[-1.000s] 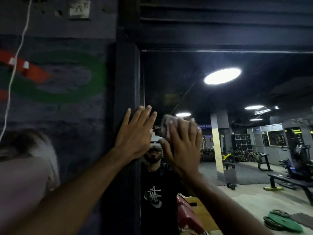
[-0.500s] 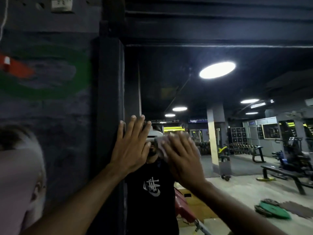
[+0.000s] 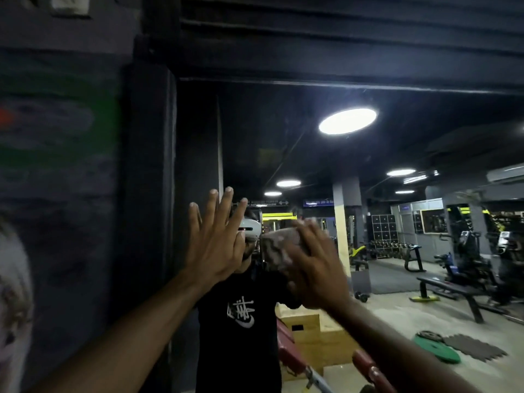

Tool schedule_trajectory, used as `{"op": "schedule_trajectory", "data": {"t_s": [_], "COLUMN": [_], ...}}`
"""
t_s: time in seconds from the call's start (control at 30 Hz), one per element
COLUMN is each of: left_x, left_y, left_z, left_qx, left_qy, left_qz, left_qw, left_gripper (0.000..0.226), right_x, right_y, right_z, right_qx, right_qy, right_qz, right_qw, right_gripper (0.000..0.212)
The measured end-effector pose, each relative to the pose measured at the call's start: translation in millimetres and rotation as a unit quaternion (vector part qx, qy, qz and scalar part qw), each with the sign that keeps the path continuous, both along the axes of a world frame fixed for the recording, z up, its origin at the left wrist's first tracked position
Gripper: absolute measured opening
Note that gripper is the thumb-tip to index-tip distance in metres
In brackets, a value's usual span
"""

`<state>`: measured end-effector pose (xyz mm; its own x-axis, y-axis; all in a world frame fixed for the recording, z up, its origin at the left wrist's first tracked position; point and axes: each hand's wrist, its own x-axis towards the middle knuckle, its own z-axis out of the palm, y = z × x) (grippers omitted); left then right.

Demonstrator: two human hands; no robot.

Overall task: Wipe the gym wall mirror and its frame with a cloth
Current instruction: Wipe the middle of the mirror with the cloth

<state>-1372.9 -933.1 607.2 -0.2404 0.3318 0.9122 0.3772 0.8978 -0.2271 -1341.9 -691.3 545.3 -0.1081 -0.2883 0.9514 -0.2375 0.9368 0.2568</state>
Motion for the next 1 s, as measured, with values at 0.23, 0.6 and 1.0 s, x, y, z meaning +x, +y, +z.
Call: {"op": "schedule_trajectory", "data": {"t_s": [0.23,0.6,1.0], "left_x": [0,-5,5], "left_y": [22,27,50], "left_z": [42,-3,-73], "left_qx": [-0.021,-0.037,-0.056], "left_qy": [0.003,0.028,0.018], "left_qz": [0.009,0.011,0.006], "left_qw": [1.0,0.999,0.998], "left_gripper": [0.069,0.07,0.068], "right_x": [3,8,5], "right_y": [13,81,81], "right_z": [136,135,-5], "right_qx": [-0.34,-0.322,-0.019], "right_qy": [0.034,0.039,0.011], "right_qz": [-0.007,-0.02,-0.026], "right_qw": [0.94,0.946,0.999], "right_gripper": [0.05,0.049,0.071]}}
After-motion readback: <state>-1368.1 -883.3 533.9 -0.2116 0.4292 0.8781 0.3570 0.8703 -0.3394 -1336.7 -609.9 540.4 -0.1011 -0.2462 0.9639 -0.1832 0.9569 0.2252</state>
